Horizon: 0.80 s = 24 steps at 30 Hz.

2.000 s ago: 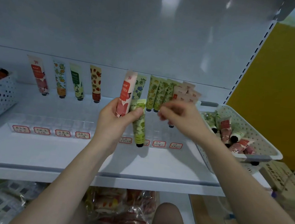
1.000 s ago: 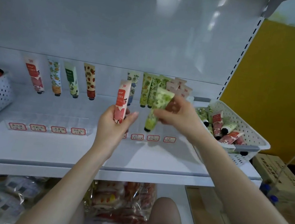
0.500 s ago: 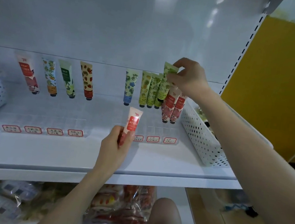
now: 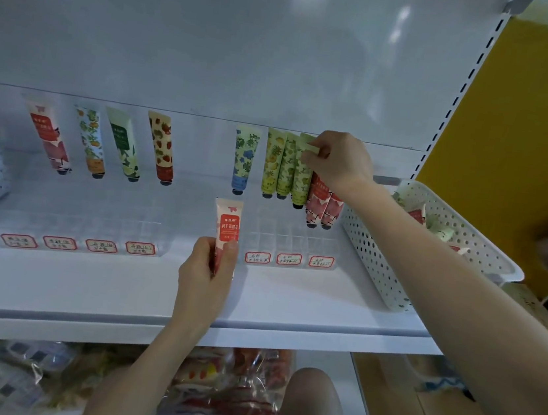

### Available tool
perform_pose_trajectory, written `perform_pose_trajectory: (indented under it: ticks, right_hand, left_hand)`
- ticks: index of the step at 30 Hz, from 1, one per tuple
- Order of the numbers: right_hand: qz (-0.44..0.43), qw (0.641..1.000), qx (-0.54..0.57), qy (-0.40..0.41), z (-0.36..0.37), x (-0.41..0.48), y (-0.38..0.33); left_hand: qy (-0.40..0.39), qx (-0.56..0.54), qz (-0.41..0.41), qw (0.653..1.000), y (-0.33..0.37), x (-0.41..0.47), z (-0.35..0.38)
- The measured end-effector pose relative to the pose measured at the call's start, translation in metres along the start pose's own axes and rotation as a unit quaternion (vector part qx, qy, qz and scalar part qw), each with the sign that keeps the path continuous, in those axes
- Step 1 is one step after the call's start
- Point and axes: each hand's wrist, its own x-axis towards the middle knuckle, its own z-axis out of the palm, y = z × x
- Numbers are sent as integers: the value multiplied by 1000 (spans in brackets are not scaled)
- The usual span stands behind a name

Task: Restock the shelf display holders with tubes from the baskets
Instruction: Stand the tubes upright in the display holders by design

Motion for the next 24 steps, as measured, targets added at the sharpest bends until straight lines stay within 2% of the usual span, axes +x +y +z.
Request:
perform_pose_trajectory:
  ticks: [8,13,17,24]
  right_hand:
    - [-20,996,-81,27,5,-4,1]
    - [-31,990,-141,2,-6,2,-3]
    - [-23,989,-143,-24,-8,4,-3]
    - [-26,987,-156,-9,-4,2,-4]
  left_hand:
    - [-2,16,-3,1000,-1,0,0]
    - [-3,20,-3,1000,-2,0,0]
    - [-1,21,-1,1000,-2,0,-1]
    - [-5,27,-3,1000,0,-1,0]
